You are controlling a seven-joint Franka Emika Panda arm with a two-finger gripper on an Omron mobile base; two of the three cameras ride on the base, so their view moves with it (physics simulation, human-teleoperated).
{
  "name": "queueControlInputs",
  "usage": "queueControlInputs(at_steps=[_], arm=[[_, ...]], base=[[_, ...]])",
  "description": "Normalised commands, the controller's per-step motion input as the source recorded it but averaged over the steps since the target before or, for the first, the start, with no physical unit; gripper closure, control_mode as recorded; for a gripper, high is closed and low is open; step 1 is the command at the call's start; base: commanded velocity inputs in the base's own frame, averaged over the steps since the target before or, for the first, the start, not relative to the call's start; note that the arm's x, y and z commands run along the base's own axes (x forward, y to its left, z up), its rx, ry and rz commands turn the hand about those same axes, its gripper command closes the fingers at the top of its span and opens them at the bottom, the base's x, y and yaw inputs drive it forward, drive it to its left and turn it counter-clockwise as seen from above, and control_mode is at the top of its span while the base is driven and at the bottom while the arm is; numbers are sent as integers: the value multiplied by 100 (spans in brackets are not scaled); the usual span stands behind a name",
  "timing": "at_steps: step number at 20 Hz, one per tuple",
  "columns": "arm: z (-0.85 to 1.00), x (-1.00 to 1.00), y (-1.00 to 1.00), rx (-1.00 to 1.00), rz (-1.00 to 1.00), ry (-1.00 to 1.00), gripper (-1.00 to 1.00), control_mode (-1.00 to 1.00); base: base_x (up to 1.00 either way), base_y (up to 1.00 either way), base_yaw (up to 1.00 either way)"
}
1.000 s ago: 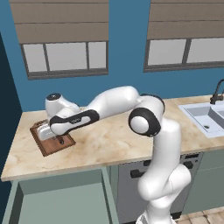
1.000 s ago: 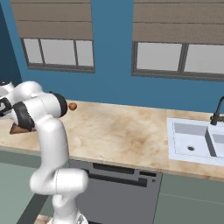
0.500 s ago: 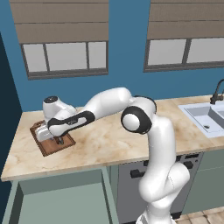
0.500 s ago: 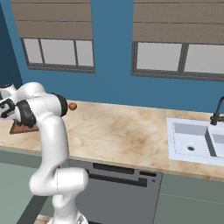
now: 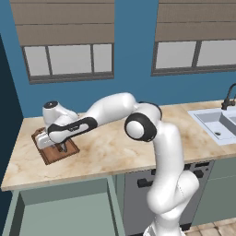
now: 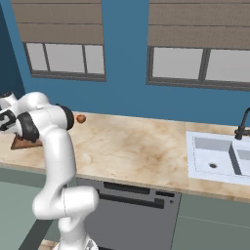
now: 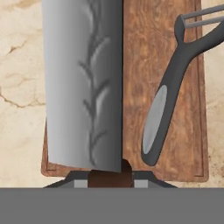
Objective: Open the drawer on the left and place the cutting tools on the cutting board.
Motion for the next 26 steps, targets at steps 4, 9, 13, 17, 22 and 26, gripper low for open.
queueControlInputs(at_steps=[4,9,13,17,22,26], arm=[[-5,0,0,0,0,0,-100,-100],[1,0,0,0,0,-3,-100,-100],[53,-24,-13,0,0,-14,-100,-100],[68,-55,-32,0,0,-9,-100,-100],[66,-67,-62,3,0,-2,-100,-100],[51,-59,-94,8,0,0,-100,-100]], base=[[0,0,0],[0,0,0],[0,0,0],[0,0,0],[0,0,0],[0,0,0]])
